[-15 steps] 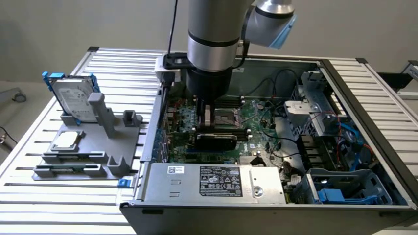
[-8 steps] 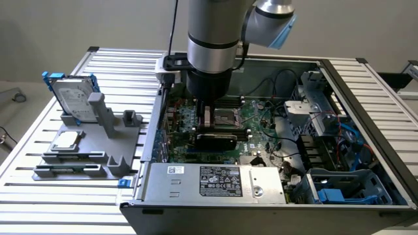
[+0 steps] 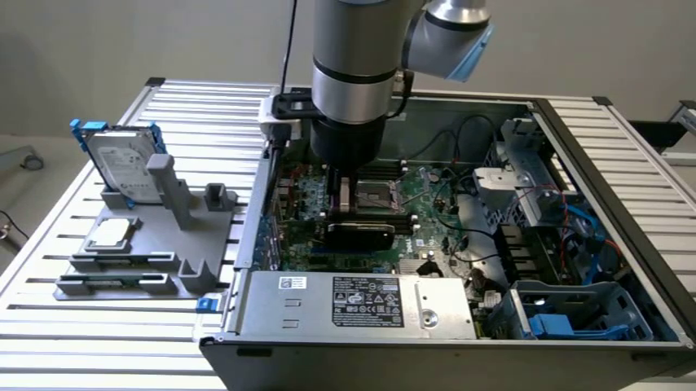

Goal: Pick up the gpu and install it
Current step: 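Press down on the gpu until it lock into place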

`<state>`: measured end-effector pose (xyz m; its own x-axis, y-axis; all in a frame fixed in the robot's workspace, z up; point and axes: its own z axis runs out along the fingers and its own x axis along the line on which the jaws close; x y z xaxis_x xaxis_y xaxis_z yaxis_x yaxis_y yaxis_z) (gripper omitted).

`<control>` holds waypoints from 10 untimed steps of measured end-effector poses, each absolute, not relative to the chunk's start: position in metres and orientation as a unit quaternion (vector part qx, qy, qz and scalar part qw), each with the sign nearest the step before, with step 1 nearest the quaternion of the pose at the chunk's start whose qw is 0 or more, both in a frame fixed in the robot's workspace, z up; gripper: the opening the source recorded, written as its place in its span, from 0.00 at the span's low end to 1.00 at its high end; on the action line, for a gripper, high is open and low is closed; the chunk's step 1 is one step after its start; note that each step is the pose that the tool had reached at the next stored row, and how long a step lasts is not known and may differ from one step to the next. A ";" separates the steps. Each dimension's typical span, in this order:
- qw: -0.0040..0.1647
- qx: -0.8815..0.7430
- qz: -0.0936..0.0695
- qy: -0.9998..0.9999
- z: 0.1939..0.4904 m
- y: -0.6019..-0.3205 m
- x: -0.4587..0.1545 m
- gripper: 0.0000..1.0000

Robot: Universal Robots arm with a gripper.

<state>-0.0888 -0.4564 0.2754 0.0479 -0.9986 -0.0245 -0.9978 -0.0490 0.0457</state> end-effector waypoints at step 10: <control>0.008 0.723 -0.025 -0.690 0.272 -0.456 -0.089 0.11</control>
